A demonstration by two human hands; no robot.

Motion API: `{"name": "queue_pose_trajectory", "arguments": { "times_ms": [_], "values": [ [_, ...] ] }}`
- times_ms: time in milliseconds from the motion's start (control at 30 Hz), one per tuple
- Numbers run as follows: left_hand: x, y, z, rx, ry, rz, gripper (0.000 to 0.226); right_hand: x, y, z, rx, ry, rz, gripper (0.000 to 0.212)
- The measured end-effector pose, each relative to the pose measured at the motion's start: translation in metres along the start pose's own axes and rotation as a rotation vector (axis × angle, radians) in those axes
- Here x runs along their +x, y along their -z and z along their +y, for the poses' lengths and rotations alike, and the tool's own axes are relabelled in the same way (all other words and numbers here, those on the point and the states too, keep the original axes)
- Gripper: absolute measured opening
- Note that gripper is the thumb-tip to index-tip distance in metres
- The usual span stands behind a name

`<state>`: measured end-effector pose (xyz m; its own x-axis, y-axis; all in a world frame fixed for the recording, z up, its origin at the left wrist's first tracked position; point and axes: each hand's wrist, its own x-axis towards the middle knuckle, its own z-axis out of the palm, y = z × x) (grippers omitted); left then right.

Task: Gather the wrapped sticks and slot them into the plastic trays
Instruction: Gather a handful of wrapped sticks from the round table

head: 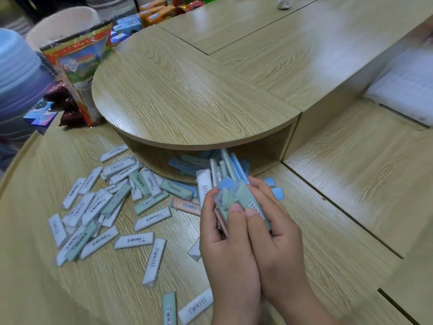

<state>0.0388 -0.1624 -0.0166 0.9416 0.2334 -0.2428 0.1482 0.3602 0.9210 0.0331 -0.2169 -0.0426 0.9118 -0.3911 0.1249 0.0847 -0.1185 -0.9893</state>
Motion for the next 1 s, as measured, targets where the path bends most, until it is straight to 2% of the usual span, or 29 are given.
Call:
{"name": "queue_pose_trajectory", "arguments": {
  "times_ms": [167, 400, 567, 867, 1000],
  "values": [
    [-0.029, -0.008, 0.003, -0.015, 0.028, 0.061, 0.038, -0.015, 0.022, -0.015, 0.019, 0.004, -0.020, 0.037],
    [-0.069, -0.028, 0.006, 0.041, 0.041, -0.012, 0.044, -0.033, 0.062, -0.041, 0.024, -0.018, 0.038, 0.039],
    [-0.099, -0.060, 0.002, 0.026, 0.073, -0.186, 0.030, -0.041, 0.106, -0.055, -0.019, 0.009, 0.165, 0.037],
    [-0.180, -0.134, -0.009, 0.071, 0.135, -0.468, 0.032, -0.065, 0.213, -0.084, -0.041, 0.033, 0.468, 0.037],
    [-0.217, -0.173, -0.022, 0.101, 0.129, -0.566, 0.036, -0.072, 0.267, -0.094, -0.044, 0.045, 0.528, 0.038]
  ]
}}
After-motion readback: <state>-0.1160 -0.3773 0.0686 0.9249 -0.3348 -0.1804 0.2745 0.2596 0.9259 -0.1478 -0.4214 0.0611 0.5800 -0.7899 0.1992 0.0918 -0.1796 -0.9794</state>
